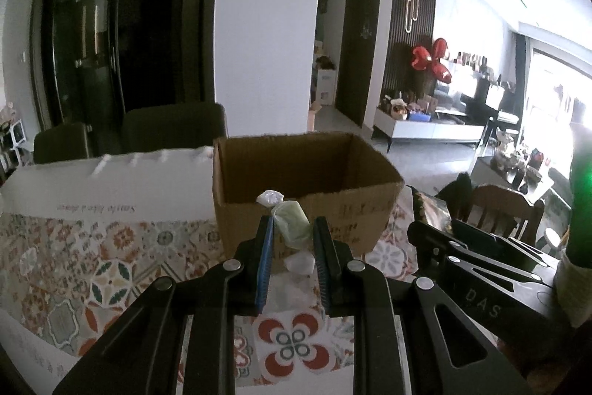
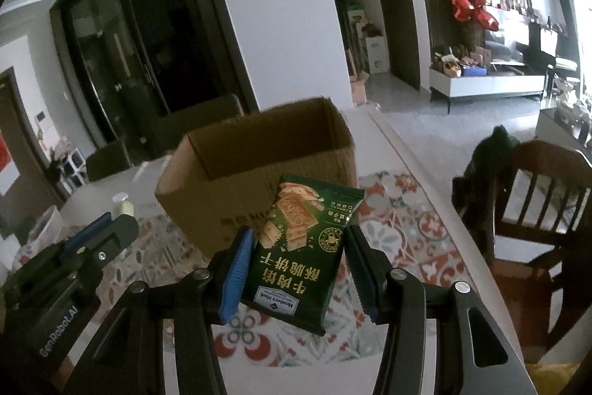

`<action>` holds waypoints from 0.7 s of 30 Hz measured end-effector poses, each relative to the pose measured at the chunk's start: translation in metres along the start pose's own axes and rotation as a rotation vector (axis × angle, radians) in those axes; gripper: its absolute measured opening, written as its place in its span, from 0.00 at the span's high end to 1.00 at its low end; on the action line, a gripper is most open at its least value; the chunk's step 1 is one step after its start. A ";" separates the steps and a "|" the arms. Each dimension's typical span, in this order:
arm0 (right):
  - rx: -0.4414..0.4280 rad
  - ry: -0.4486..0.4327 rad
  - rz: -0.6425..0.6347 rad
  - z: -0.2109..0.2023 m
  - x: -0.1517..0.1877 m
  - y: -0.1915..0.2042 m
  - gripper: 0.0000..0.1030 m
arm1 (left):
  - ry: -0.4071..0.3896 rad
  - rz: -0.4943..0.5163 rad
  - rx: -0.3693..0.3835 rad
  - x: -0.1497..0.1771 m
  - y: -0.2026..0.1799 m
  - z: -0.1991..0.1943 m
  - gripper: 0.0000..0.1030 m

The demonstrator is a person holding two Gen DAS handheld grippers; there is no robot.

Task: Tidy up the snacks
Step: 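Carry the white candy and green cracker bag in both tools over the box, then open both tools to drop the candy and cracker bag into the box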

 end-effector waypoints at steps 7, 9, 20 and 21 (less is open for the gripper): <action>-0.015 -0.044 -0.002 0.003 -0.024 -0.004 0.50 | -0.055 -0.002 0.004 -0.025 -0.004 0.001 0.79; -0.020 -0.055 -0.004 0.005 -0.033 -0.005 0.50 | -0.065 -0.004 0.005 -0.031 -0.005 0.002 0.79; -0.027 -0.080 -0.041 0.027 -0.066 -0.008 0.50 | -0.066 0.000 -0.006 -0.060 -0.008 0.028 0.79; -0.030 -0.080 -0.046 0.031 -0.070 -0.009 0.50 | -0.063 0.001 -0.005 -0.062 -0.008 0.032 0.79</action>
Point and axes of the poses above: each gripper's, at about its wrist camera, not at the fingertips, and z roughly the way its jaws point, y to its left, x to its underside, the point moved 1 cm from there along z, roughly the way its jaws point, and after that the axes turned 11 degrees about -z, right-handed, at the moved point
